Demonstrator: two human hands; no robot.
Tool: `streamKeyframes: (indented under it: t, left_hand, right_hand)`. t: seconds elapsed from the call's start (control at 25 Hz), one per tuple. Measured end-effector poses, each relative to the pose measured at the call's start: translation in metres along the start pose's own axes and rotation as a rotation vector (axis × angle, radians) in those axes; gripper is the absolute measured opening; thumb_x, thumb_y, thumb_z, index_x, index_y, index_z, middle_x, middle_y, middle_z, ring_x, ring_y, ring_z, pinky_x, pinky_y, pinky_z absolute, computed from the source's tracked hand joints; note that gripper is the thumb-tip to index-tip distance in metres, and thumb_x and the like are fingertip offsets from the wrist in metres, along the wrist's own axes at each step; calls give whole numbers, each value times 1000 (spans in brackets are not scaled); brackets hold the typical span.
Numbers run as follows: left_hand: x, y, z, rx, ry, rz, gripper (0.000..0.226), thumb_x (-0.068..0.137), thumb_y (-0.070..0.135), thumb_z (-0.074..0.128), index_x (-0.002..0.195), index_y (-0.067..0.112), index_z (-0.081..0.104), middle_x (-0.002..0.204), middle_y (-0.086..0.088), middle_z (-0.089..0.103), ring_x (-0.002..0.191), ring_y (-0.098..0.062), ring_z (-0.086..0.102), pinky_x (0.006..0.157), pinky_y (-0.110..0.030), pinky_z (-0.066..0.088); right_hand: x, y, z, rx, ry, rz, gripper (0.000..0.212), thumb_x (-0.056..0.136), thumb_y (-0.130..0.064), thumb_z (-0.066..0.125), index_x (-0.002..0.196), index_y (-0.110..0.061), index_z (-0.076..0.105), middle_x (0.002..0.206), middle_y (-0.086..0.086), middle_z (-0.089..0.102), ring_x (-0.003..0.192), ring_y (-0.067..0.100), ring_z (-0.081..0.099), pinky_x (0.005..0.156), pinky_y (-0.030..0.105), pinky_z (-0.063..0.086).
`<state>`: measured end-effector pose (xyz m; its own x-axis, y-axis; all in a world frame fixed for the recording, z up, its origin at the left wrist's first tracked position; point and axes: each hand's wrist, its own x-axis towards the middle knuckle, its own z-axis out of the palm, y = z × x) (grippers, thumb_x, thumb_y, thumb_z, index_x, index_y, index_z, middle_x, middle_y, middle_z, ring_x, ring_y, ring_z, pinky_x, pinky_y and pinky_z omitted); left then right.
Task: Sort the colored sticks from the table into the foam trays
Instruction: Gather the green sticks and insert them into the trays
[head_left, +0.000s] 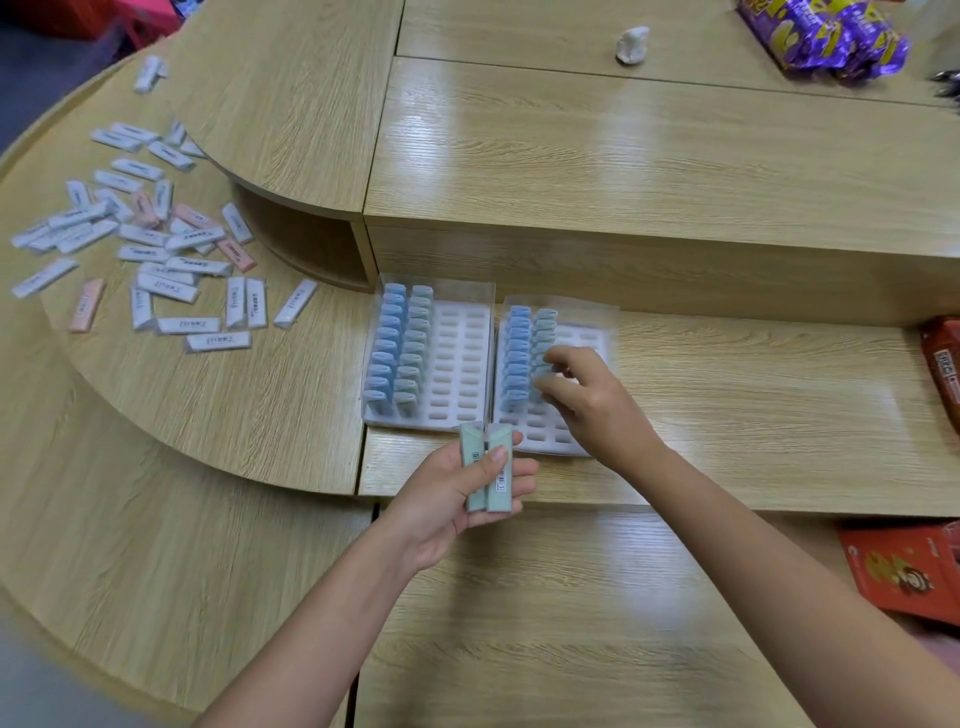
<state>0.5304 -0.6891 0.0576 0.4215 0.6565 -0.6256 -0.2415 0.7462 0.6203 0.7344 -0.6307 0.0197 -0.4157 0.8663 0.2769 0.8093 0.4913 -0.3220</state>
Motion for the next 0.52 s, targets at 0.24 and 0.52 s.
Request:
streamKeyframes:
  t: [0.24,0.52]
  left_hand:
    - [1,0,7,39,-32,24,29,92,20,54,120,15,58,109,-9,70,99,-26,68,75,-35,59]
    - [5,-9,25,174,-1,144,29,97,20,47,123,8,47,107,-9,69,90,-22,71,74,-29,58]
  right_hand:
    - [-14,-32,-25,366,-91,273,22,92,-27,57,108,-16,65,98,-2,62,79,9,55,69,22,43]
    - [-25,-51,-45,989,-71,648,3,83,-4,68,84,-6,67,70,3,65,60,15,60,58,24,51]
